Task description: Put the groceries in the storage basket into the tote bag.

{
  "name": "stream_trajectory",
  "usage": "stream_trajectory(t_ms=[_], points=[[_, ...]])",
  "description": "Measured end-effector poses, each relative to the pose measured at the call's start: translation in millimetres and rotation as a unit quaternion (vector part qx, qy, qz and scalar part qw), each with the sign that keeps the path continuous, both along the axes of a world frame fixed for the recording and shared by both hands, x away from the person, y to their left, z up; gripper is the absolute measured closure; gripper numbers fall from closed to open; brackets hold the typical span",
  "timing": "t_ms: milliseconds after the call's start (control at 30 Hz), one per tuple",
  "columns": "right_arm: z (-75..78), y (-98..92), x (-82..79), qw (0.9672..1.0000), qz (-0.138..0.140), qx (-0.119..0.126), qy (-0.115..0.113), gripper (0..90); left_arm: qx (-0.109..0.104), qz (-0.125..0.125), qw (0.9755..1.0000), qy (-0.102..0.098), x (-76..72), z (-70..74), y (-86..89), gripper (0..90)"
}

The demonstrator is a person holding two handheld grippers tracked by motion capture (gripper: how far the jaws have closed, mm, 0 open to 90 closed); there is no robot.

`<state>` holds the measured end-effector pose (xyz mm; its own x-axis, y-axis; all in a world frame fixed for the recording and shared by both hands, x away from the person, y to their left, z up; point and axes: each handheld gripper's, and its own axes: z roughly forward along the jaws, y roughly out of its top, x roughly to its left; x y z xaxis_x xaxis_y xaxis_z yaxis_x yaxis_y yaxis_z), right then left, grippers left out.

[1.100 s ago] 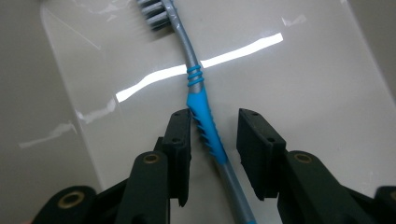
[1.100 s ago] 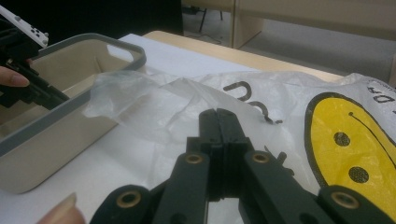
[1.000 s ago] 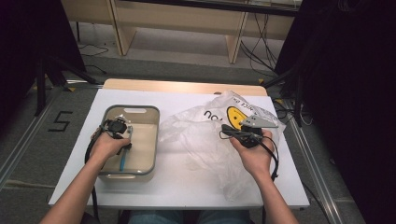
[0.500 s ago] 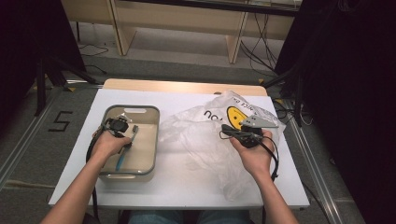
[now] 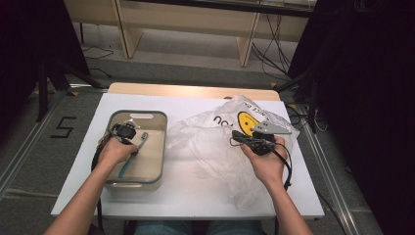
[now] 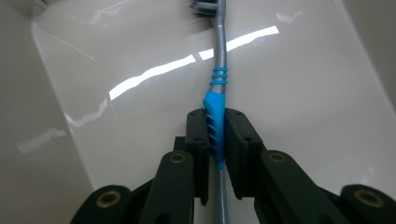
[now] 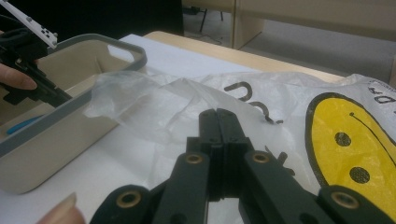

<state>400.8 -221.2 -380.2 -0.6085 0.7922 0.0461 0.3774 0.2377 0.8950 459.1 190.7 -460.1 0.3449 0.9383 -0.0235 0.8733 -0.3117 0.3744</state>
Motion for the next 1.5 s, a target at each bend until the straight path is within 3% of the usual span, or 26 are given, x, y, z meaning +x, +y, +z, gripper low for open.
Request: stream_trajectory(t_ms=[867,1500], points=[[-0.1,-0.9,0.5,1.0,-0.002,0.0,-0.002,90.0,-0.015,0.001,0.9998,-0.01,-1.0,2.4,2.7,81.3],[0.1,-0.9,0.4,1.0,-0.003,0.002,-0.003,90.0,-0.033,-0.007,0.9979,-0.056,-5.6,14.5,0.4,81.4]])
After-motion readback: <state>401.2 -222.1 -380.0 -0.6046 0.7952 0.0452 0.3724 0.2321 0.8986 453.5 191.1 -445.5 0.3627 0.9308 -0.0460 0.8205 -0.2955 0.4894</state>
